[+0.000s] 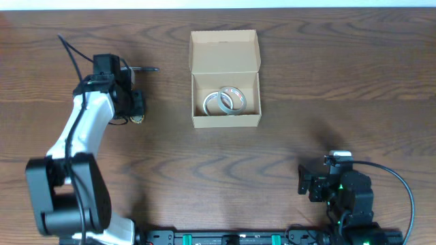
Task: Pack container
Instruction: 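Lift the correction tape and carry it over the box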
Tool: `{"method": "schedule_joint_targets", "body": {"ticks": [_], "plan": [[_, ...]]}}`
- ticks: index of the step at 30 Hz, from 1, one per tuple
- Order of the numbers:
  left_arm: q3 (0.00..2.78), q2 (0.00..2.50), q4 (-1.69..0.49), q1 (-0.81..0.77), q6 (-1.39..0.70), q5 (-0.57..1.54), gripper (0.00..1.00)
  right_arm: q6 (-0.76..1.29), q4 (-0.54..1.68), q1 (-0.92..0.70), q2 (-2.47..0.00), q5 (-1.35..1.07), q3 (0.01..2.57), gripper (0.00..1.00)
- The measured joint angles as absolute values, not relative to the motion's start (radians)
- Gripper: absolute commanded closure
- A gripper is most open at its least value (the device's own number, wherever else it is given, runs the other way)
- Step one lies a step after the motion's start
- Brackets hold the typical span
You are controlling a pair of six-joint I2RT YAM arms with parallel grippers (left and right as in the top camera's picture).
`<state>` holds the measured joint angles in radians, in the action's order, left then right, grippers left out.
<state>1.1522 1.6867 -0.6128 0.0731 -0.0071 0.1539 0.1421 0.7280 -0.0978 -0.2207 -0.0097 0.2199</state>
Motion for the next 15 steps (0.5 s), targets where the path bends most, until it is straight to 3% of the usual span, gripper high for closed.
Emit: {"method": "schedule_joint_targets", "body": {"ticks": [6, 15], "plan": [[1.152, 1.631, -0.577, 0.028, -0.034, 0.154, 0.78, 0.142, 0.728, -0.098, -0.221, -0.01, 0.22, 0.01], [1.209, 1.626, -0.52, -0.17, -0.049, 0.154, 0.78, 0.142, 0.728, -0.098, -0.221, -0.01, 0.22, 0.01]]}}
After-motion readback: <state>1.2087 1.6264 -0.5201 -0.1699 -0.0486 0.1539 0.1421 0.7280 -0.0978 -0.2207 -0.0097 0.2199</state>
